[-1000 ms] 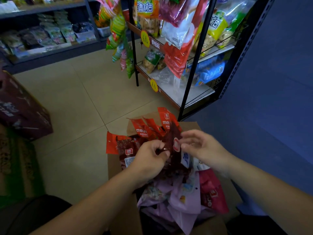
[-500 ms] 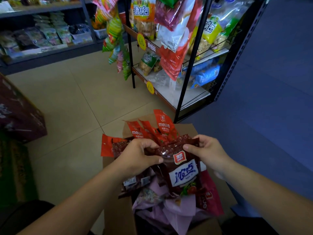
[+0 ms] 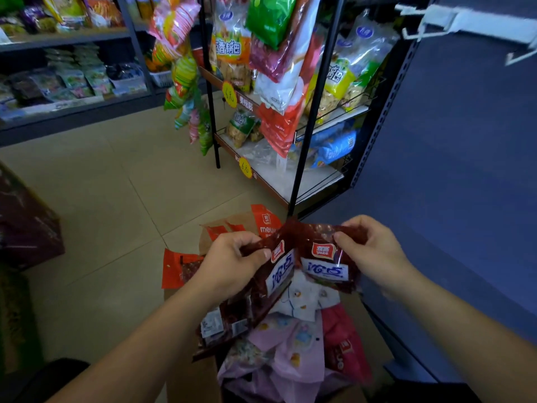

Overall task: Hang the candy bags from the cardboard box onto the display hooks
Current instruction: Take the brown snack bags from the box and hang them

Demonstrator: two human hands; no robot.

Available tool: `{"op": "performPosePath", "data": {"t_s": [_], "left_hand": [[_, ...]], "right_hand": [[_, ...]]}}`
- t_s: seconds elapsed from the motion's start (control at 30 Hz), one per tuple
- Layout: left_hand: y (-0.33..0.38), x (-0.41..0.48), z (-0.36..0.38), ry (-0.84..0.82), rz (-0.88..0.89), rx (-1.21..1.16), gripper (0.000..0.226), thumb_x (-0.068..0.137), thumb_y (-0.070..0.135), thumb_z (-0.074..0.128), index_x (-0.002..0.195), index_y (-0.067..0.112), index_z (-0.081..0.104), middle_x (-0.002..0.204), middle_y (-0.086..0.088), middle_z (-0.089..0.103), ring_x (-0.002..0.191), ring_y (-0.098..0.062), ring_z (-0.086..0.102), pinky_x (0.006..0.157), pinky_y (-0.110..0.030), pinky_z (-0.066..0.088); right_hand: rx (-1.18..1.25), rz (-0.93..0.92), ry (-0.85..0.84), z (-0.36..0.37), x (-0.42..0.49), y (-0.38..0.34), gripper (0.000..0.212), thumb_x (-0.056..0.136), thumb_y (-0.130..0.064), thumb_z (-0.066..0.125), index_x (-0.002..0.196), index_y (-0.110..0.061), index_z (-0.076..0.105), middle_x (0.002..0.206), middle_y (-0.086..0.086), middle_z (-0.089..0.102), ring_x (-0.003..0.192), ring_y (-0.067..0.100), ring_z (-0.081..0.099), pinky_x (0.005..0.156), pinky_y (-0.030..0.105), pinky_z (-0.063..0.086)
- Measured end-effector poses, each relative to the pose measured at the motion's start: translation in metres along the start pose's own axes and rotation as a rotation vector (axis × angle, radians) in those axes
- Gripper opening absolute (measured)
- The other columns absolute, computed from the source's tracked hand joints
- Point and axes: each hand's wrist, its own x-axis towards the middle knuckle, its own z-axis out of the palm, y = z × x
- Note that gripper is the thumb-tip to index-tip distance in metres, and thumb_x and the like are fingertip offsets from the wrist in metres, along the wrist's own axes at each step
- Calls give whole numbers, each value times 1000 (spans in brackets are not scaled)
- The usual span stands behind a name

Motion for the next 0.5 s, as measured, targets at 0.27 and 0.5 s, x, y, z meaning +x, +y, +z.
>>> {"op": "performPosePath", "data": {"t_s": [0.27, 0.5], "left_hand": [[84, -25, 13, 22, 149, 8, 16, 93, 17, 73, 78, 22, 75, 74, -9, 77, 71, -31, 75, 68, -49, 63], [211, -20, 1, -14, 505, 246, 23, 92, 15, 71, 71, 25, 71, 65, 9, 68, 57, 1, 59, 54, -15, 44]], "right_hand": [[-14, -223, 191, -56, -44, -71, 23, 91, -7, 76, 109, -21, 77, 94, -17, 74, 77, -18, 66, 64, 3, 50], [2, -250, 227, -131, -47, -170, 17, 81, -8, 87, 95, -14, 81, 87, 3, 81, 69, 5, 72, 70, 24, 57]]}}
